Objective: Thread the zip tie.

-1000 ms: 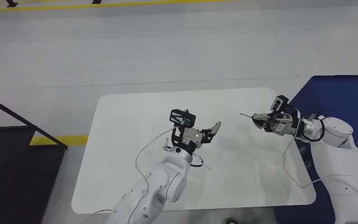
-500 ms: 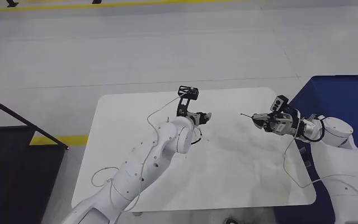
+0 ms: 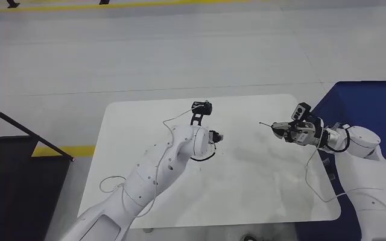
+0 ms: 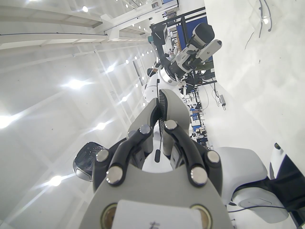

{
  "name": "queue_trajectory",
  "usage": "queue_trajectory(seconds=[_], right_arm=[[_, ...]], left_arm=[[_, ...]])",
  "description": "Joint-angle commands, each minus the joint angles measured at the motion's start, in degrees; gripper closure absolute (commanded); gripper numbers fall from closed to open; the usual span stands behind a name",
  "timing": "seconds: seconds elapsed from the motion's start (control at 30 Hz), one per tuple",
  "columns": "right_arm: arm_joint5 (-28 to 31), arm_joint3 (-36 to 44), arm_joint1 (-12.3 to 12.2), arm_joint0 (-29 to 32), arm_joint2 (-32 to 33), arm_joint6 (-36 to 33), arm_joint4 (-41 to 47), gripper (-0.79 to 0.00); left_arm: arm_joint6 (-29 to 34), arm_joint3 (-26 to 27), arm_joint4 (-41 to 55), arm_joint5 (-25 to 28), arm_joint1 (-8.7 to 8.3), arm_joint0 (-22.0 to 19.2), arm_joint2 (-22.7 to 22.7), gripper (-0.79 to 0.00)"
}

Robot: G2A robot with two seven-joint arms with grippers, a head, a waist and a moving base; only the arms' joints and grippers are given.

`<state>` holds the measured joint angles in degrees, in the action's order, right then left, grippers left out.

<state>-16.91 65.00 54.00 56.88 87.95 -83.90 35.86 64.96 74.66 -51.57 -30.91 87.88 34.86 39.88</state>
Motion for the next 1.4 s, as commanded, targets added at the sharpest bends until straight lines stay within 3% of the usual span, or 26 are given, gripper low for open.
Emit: queue_trajectory(seconds=[0.0, 0.07, 0.17, 0.4, 0.87, 1.23, 1.37], right_arm=[[0.0, 0.0, 0.0, 0.0, 0.0, 0.0, 0.0, 0.0], [0.0, 0.0, 0.0, 0.0, 0.0, 0.0, 0.0, 0.0], [0.0, 0.0, 0.0, 0.0, 0.0, 0.0, 0.0, 0.0], [0.0, 0.0, 0.0, 0.0, 0.0, 0.0, 0.0, 0.0], [0.0, 0.0, 0.0, 0.0, 0.0, 0.0, 0.0, 0.0], [0.0, 0.0, 0.0, 0.0, 0.0, 0.0, 0.0, 0.0], [0.0, 0.0, 0.0, 0.0, 0.0, 0.0, 0.0, 0.0]], left_arm=[[3.0, -0.3, -0.2, -2.4, 0.63, -1.3, -0.9, -0.717], [5.5, -0.9, 2.4, -2.4, 1.2, -2.2, -0.8, -0.431], [4.9, -4.0, 2.1, -3.5, 1.89, -3.6, -1.2, -0.342], [2.2, -13.7, 2.6, -5.7, 4.64, -6.7, -4.1, -0.369], [-4.2, -30.4, 9.4, 0.0, 10.6, -10.6, -7.4, -0.357], [-6.2, -39.9, 11.5, 1.2, 14.32, -12.8, -8.3, -0.342], [-6.7, -42.3, 11.0, 1.4, 15.39, -13.2, -8.9, -0.289]])
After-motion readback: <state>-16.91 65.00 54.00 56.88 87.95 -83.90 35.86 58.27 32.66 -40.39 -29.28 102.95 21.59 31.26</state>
